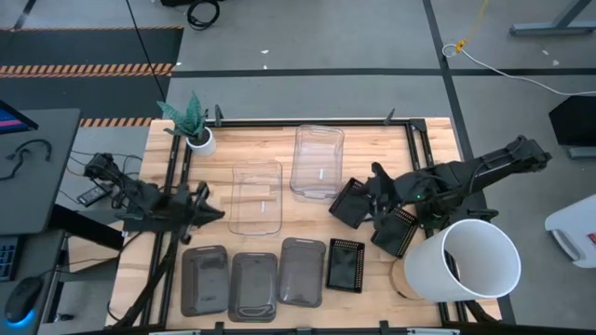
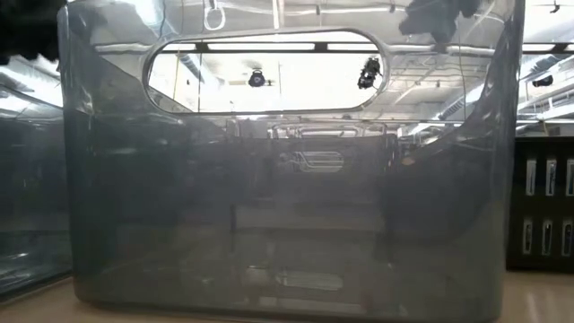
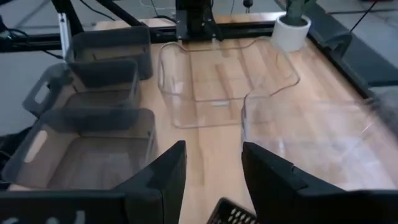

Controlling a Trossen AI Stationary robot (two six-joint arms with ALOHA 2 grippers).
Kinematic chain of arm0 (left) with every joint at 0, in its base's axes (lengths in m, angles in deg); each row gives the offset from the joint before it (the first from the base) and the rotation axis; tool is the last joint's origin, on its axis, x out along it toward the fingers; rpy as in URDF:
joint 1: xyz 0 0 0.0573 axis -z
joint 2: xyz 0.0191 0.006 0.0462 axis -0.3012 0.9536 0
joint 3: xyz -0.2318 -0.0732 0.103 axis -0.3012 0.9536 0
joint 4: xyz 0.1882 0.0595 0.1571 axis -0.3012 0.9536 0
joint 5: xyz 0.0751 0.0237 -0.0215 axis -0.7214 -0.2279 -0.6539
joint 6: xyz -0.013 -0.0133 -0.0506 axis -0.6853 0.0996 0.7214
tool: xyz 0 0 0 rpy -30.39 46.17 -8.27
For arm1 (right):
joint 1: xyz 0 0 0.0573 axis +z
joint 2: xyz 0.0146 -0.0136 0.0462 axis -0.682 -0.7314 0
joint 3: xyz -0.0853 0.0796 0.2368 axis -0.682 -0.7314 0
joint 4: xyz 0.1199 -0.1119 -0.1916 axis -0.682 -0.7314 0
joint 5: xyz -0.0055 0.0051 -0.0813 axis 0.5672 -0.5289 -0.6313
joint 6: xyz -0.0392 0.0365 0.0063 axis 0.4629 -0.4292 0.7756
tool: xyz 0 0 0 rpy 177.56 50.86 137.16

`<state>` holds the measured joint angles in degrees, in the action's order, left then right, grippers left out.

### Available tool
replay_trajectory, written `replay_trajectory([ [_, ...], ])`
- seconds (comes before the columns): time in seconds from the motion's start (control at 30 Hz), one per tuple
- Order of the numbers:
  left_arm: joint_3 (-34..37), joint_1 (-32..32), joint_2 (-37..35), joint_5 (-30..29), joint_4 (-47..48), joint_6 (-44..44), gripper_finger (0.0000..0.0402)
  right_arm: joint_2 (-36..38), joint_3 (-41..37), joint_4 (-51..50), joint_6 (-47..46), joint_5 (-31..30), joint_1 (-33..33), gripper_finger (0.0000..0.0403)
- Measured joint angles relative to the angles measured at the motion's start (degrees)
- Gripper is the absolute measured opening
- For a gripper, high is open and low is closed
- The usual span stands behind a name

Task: Stack baskets by color
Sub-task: Stack the left transparent bin on top of the right transparent bin

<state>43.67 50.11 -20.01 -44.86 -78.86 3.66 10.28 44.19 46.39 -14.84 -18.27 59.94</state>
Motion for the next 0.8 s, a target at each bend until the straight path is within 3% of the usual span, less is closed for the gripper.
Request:
replay_trajectory([
  [0.13, 0.04, 0.00, 3.00, -6.75, 2.49, 6.46, 0.0019, 2.18, -3.56, 1.15, -3.16, 0.00, 1.54, 0.0161],
  [0.47, -8.23, 0.00, 22.83, -2.73, 4.83, 9.76, 0.0018, 5.79, -4.59, 0.65, -0.40, -1.47, 3.83, 0.0161],
  [0.8, -21.50, -0.17, 42.09, -2.50, 13.96, 9.59, 0.0094, 12.04, -7.60, 0.78, 1.55, -2.81, 3.83, 0.0161],
])
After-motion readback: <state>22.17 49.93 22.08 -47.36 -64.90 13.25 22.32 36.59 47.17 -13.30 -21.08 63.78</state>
